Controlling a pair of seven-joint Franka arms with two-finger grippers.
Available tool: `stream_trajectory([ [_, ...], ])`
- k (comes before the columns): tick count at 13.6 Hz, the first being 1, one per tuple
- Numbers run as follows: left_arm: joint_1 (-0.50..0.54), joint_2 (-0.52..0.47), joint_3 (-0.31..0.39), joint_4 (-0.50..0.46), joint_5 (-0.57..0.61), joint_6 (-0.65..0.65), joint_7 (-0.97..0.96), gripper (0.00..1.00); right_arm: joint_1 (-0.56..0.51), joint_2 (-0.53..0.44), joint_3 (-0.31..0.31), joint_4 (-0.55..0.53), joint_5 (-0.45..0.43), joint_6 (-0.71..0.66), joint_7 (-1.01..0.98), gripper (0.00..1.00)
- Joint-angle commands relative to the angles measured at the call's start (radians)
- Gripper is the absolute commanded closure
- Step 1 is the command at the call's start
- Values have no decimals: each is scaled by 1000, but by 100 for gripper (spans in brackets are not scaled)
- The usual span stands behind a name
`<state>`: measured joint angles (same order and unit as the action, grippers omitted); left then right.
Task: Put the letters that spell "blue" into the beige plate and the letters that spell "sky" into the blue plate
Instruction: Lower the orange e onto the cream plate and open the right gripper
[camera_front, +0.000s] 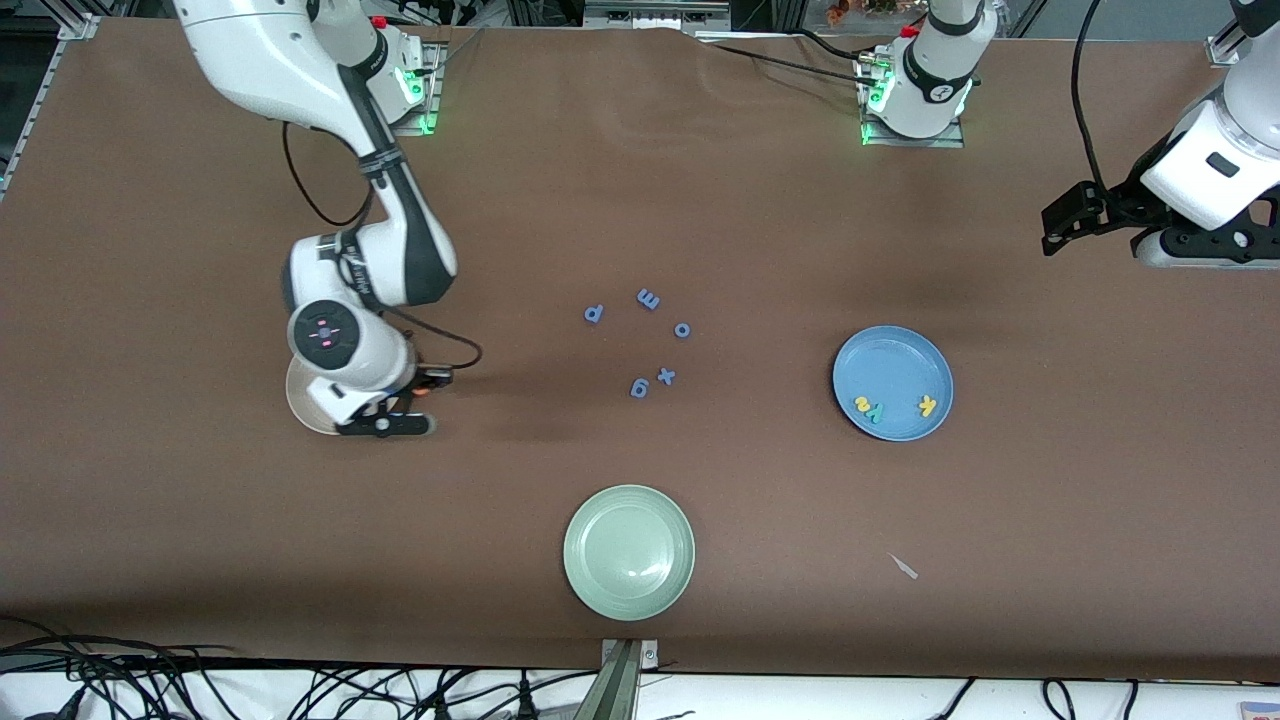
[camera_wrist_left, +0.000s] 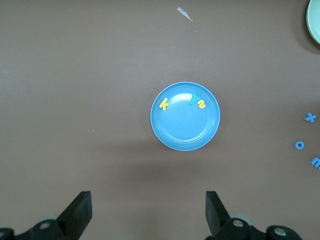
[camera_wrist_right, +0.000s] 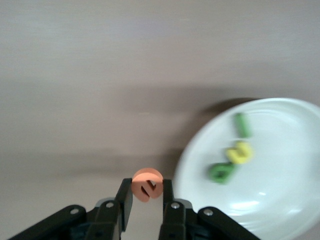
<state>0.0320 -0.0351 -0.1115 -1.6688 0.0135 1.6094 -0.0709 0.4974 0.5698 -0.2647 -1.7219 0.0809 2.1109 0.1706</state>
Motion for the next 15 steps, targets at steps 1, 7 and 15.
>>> stream_trajectory([
  [1, 5, 3, -4, 23, -7, -14, 5, 0, 3, -1, -69, -7, 11, -41, -78, 82],
  [7, 8, 6, 3, 34, -7, -22, 6, 0, -31, 4, -71, 68, 19, -112, -80, 0],
  [15, 8, 4, 3, 37, -7, -42, 8, 0, -34, -86, -67, 295, 74, -537, -86, 0],
])
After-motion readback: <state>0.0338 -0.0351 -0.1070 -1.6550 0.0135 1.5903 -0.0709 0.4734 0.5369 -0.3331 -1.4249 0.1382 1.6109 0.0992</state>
